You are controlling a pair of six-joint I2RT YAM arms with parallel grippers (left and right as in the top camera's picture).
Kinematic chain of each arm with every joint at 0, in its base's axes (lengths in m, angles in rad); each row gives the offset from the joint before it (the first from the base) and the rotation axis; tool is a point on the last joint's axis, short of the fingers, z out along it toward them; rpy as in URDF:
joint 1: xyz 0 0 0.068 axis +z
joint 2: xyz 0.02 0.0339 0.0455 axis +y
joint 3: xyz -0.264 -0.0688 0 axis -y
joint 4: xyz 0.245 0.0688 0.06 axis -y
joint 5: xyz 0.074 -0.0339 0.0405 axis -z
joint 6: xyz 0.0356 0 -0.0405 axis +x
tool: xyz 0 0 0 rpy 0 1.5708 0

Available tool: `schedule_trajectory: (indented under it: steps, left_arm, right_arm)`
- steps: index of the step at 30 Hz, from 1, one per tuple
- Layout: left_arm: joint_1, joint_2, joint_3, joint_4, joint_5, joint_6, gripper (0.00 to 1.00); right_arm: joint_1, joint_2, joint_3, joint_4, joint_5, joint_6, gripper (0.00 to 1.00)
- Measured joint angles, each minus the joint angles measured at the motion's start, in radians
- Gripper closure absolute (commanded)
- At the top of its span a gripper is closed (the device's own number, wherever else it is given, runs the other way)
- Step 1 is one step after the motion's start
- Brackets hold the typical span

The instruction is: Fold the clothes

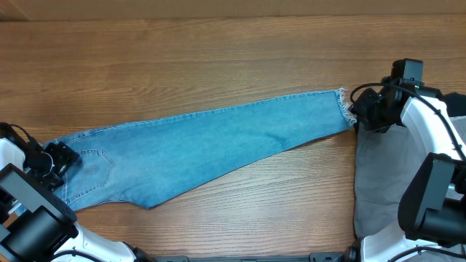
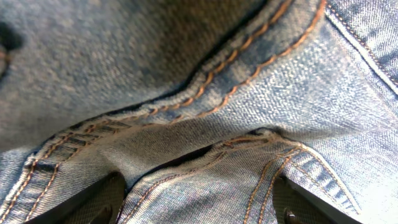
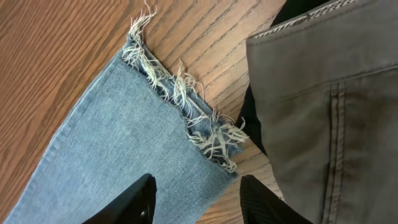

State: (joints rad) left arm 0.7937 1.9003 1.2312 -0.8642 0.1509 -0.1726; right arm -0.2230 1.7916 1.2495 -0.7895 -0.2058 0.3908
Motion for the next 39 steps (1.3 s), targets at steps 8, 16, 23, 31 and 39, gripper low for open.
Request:
schedule_trajectory:
  steps: [8, 16, 23, 31, 39]
  left_arm:
    - [0.000, 0.000, 0.000, 0.000, 0.003, 0.000, 0.19]
    - [0.001, 0.000, 0.000, -0.003, 0.023, 0.016, 0.19]
    - [0.001, 0.000, 0.000, -0.040, 0.062, 0.061, 0.19]
    - [0.001, 0.000, 0.000, -0.060, 0.075, 0.077, 0.19]
    - [0.001, 0.000, 0.000, -0.064, 0.085, 0.079, 0.18]
  right_arm:
    - [0.000, 0.000, -0.010, 0.042, -0.051, -0.079, 0.59]
    - [0.000, 0.018, -0.012, 0.212, -0.153, -0.157, 0.59]
    - [0.001, 0.171, -0.012, 0.306, -0.172, -0.155, 0.53]
    - [0.010, 0.221, -0.014, 0.376, -0.202, -0.155, 0.76]
    - [0.012, 0.221, -0.014, 0.377, -0.215, -0.151, 0.96]
